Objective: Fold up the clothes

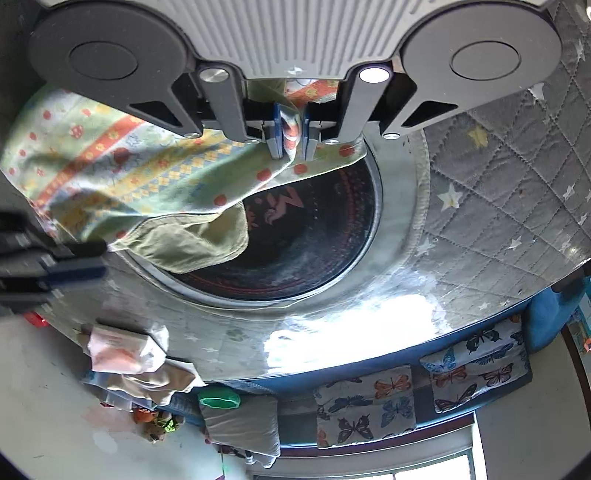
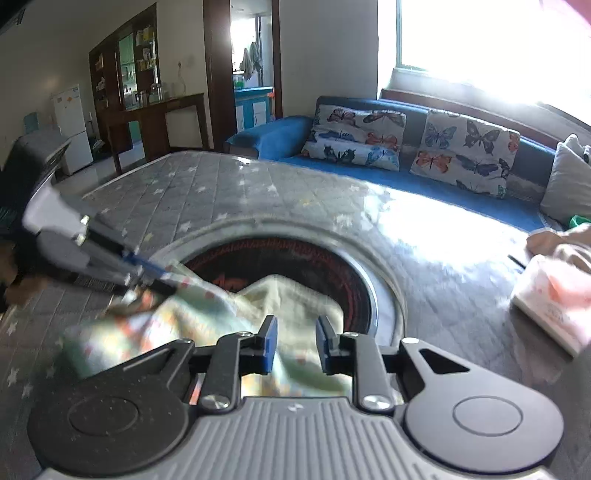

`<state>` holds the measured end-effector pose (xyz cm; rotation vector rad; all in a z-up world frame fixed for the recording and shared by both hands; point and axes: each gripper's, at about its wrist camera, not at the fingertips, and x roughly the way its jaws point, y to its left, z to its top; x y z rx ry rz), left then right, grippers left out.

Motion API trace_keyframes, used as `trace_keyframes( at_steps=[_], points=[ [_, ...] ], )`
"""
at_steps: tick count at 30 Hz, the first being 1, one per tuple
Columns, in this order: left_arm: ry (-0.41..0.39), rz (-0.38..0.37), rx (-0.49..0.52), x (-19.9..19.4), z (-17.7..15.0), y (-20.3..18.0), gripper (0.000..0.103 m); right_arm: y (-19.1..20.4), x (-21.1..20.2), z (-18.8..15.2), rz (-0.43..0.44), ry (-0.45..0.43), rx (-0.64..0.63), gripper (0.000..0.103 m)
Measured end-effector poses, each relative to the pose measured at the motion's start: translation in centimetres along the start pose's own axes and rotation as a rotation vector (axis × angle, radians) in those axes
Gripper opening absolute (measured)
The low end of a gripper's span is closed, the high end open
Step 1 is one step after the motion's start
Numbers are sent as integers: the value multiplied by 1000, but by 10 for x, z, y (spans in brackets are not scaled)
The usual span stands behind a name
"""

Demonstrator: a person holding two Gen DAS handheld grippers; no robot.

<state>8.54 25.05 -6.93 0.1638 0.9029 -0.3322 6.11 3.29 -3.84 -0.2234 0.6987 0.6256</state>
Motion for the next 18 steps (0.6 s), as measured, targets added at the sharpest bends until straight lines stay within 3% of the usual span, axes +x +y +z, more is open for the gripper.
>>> trace_keyframes(
  at_steps=[3,6,8,12,18],
  points=[
    [1,20,-25,2,2,5,25,3,-4,-12,-8,23,-12,26],
    [-6,53,-40,2,3,13,26,-1,1,-27,-43,61,-16,26],
    [-12,92,-52,2,6,20,34,-6,3,-32,-59,68,3,26],
    [-18,166,-88,1,10,38,34,-12,-1,-30,-103,56,27,26],
    [-100,86,-101,-29,11,27,34,-8,-3,-12,-64,18,50,26]
  ],
)
